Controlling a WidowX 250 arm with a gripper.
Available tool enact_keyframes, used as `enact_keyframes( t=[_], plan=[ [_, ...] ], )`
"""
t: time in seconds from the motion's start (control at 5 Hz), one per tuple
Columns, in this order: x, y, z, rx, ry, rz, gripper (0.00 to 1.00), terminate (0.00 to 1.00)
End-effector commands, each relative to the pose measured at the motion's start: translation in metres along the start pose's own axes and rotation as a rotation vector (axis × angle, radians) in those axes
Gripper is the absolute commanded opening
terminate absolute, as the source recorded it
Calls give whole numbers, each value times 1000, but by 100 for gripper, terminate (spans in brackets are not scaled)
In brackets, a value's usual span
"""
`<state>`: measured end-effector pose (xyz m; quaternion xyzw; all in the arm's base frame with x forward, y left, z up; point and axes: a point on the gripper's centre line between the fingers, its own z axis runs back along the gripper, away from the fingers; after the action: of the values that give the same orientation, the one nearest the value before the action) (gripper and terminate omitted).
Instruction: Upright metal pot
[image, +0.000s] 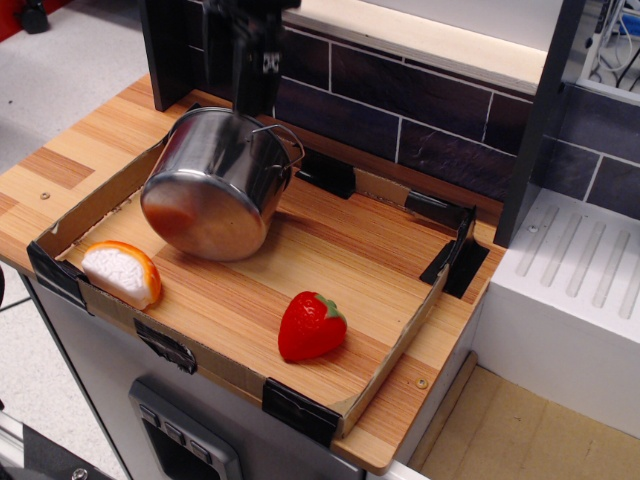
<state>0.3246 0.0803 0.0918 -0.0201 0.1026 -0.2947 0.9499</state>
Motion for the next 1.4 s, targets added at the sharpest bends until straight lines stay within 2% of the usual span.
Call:
enact_keyframes(
  t=[0.0,0.4,0.6,0.8,1.0,1.2],
  plan=[
    [6,-1,-6,-60,48,-27,100,0],
    [4,-6,-7,-69,45,-38,100,0],
    [5,-9,-16,-44,55,-49,100,0],
    [4,-10,-25,-62,73,-48,100,0],
    [3,-11,-28,-49,67,-38,100,0],
    [4,-8,-25,-43,57,-25,0,0]
  ],
)
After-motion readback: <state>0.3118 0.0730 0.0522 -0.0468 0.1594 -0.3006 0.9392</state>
